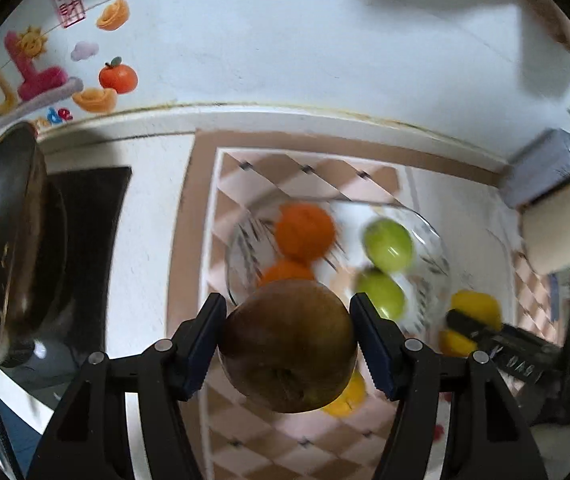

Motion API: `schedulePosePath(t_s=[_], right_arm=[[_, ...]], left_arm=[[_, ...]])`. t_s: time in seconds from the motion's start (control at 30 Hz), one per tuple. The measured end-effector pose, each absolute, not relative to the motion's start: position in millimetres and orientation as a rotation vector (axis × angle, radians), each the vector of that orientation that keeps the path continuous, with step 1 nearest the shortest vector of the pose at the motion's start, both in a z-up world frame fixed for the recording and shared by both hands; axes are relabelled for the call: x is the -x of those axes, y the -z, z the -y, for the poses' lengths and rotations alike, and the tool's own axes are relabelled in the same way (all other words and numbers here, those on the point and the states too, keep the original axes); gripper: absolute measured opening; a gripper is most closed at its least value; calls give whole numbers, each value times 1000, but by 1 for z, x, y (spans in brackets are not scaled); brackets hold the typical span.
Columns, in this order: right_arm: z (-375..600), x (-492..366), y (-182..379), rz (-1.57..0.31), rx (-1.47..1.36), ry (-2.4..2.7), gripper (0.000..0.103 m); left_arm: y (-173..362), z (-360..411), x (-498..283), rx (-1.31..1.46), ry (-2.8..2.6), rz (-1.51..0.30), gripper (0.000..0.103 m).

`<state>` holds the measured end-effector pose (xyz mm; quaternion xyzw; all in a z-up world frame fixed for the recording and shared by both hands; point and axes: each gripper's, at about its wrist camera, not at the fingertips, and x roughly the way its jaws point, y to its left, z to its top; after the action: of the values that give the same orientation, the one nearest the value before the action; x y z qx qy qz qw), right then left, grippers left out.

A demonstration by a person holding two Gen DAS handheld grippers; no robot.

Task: Organize fruits
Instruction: 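Set pear with left gripper and lemon with right gripper onto the plate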

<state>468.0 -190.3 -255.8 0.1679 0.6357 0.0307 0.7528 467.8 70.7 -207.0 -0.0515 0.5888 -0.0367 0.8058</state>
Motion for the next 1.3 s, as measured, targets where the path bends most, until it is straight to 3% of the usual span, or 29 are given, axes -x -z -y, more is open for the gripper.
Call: schedulePosePath(t_s=[0.3,0.5,0.6,0.67,0.8,0.93,1.3], right_arm=[[192,-518,305,-1482,-340,-17,66],[188,-527,309,-1490,-336,-11,67],[188,-530,309,-1494,-339,-11,68],[189,-530,306,-1486,-342,-18,77],[188,-529,298,-1478,-325,-21,83],[183,-523,294,-1476,-296,-16,94],[157,-481,271,-1421,-143,12,95]], left_arm=[[272,-88,-543,140,13,-1438,62],[299,-91,-553,156,3,-1513,62],[300,-93,-552,169,-1,-1522,62],[299,-96,-552,194,2,-1522,62],[294,-97,-549,190,16,-1514,65],[284,-94,-542,155,7,-1483,86],[253,-82,-491,78,-16,-1386,87]])
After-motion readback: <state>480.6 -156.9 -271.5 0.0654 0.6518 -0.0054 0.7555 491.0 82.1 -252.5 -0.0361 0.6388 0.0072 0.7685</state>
